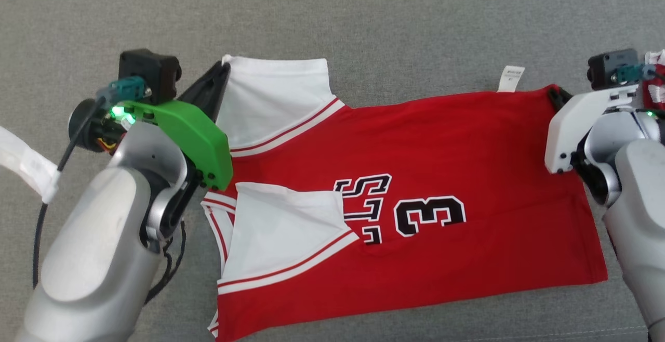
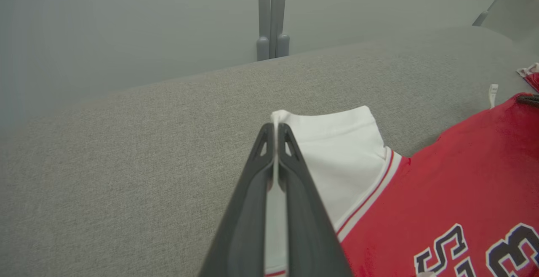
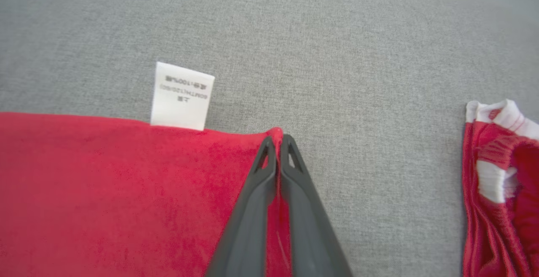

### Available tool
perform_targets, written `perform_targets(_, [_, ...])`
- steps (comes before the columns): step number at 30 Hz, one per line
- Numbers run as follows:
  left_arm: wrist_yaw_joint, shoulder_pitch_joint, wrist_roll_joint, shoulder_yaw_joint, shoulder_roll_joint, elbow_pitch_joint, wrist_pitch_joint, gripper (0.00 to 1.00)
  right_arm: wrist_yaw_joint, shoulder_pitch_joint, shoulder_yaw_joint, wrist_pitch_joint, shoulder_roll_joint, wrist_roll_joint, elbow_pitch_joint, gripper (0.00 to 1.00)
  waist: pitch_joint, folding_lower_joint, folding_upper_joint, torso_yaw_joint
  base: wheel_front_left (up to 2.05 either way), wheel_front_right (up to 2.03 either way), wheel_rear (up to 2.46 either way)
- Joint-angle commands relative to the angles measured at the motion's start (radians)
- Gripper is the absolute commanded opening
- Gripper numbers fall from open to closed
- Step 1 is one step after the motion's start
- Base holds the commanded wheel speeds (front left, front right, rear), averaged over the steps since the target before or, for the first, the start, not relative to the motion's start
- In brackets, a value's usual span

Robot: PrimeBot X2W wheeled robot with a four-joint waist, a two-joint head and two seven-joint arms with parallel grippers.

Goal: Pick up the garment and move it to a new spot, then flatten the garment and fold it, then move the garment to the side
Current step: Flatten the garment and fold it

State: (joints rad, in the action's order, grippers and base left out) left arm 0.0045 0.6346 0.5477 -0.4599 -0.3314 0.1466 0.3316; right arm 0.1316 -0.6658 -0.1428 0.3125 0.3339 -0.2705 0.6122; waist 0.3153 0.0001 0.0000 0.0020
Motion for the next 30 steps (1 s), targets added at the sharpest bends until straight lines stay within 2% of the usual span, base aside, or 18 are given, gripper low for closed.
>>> perform_targets(1, [0.004,-0.044,0.009,-0.001,-0.012,-0.026,-0.003,0.00,-0.002,0.041,-0.012,-0.017,0.003,-0.019,-0.022,0.00,-0.049,-0.0001,0.0000,-0.001,0.00,0.00,0.00])
perform_targets(5, [0.039,-0.217,0.046,-0.001,-0.041,-0.160,0.010,0.00,-0.002,0.181,-0.032,-0.034,0.031,-0.074,-0.111,0.00,-0.118,-0.0001,0.0000,0.003,0.00,0.00,0.00])
perform_targets(10, [0.101,-0.416,0.064,-0.002,-0.072,-0.292,0.016,0.00,-0.002,0.323,0.013,-0.014,0.058,-0.103,-0.198,0.00,-0.176,-0.0001,0.0000,0.013,0.00,0.00,0.00])
perform_targets(13, [0.139,-0.519,0.078,-0.009,-0.059,-0.335,0.005,0.00,-0.002,0.393,0.054,0.011,0.056,-0.100,-0.242,0.00,-0.198,-0.0001,0.0000,0.016,0.00,0.00,0.00])
perform_targets(19, [0.183,-0.642,0.095,-0.023,-0.028,-0.356,-0.036,0.00,-0.002,0.485,0.121,0.048,0.034,-0.079,-0.325,0.00,-0.209,-0.0001,0.0000,0.024,0.00,0.00,0.00])
perform_targets(27, [0.183,-0.693,0.088,-0.049,-0.020,-0.299,-0.059,0.00,-0.002,0.553,0.180,0.084,0.003,-0.039,-0.390,0.00,-0.205,-0.0001,0.0000,0.027,0.00,0.00,0.00])
perform_targets(28, [0.183,-0.691,0.081,-0.053,-0.020,-0.286,-0.063,0.00,-0.002,0.557,0.186,0.082,-0.002,-0.033,-0.393,0.17,-0.206,-0.0001,0.0000,0.026,0.00,0.00,0.00])
perform_targets(29, [0.182,-0.689,0.076,-0.058,-0.018,-0.273,-0.070,0.46,-0.002,0.562,0.193,0.078,-0.008,-0.025,-0.394,0.28,-0.207,-0.0001,0.0000,0.025,0.00,0.00,0.00])
perform_targets(30, [0.182,-0.689,0.073,-0.059,-0.014,-0.263,-0.076,0.98,-0.002,0.567,0.198,0.073,-0.013,-0.019,-0.395,1.00,-0.209,-0.0001,0.0000,0.024,0.00,0.00,0.00])
